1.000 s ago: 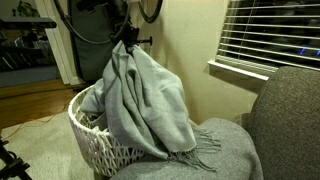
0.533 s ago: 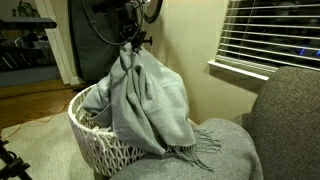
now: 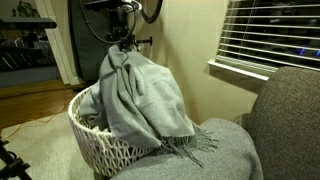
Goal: Put the fleece inside the basket
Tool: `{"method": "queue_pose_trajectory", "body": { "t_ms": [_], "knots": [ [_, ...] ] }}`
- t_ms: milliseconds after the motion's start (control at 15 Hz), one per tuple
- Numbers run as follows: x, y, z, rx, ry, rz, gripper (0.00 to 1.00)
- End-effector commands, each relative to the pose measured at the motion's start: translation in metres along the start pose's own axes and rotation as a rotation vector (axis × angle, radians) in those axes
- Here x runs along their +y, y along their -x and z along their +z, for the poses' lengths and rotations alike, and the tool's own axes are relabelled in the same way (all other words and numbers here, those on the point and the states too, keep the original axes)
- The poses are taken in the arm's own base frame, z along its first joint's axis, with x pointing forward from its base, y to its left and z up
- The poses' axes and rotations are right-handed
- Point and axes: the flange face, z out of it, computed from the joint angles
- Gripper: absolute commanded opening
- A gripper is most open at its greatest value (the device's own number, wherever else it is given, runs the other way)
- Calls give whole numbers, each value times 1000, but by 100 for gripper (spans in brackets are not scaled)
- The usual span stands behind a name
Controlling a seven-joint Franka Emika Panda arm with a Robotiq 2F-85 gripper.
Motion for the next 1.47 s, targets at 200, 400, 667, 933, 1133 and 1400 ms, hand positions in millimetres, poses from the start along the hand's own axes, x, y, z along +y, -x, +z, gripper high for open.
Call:
{"method": "queue_pose_trajectory", "body": {
  "t_ms": [200, 400, 667, 933, 1133, 1400],
  "knots": [
    [-30, -12, 1, -66, -17, -109, 3],
    [-29, -18, 5, -76, -20, -137, 3],
    [-29, -28, 5, -82, -22, -176, 3],
    [-21, -34, 6, -92, -33, -184, 46],
    [-16, -34, 5, -93, -34, -171, 65],
    [-5, -29, 10, -95, -29, -139, 91]
  ]
}}
